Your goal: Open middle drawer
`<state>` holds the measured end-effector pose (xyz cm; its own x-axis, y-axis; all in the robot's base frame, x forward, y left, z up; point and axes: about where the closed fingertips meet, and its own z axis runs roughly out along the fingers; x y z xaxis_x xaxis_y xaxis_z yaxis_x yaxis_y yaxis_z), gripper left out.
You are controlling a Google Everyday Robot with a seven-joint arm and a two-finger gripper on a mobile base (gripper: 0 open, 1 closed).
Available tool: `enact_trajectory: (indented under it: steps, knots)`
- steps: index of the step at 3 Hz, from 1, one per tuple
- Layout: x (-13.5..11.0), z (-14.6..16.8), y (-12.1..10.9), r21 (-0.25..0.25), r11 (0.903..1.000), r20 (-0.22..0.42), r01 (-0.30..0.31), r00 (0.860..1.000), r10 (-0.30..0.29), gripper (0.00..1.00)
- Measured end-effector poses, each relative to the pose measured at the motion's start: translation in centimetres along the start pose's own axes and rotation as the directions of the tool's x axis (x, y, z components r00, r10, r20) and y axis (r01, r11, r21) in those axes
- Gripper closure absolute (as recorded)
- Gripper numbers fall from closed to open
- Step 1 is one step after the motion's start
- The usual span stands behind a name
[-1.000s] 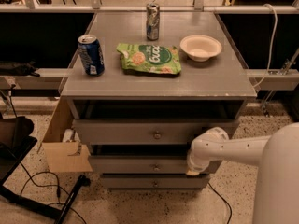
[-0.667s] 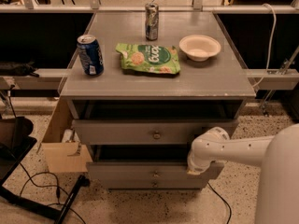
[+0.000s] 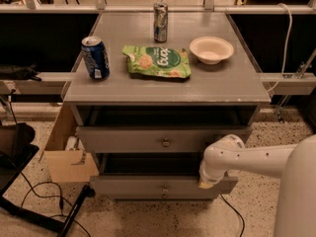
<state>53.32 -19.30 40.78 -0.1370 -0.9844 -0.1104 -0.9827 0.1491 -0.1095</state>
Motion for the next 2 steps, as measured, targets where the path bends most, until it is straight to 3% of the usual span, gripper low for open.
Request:
enact_trajectory:
  steps: [1,2]
  knots:
    - [1.12,-0.36,1.73,-0.03,0.9995,-0.007,-0.009,1.0,0.009,1.0]
    - [0.95,-0.41,1.96,-0.034,0.9994,-0.008,-0.01,1.0,0.01,1.0]
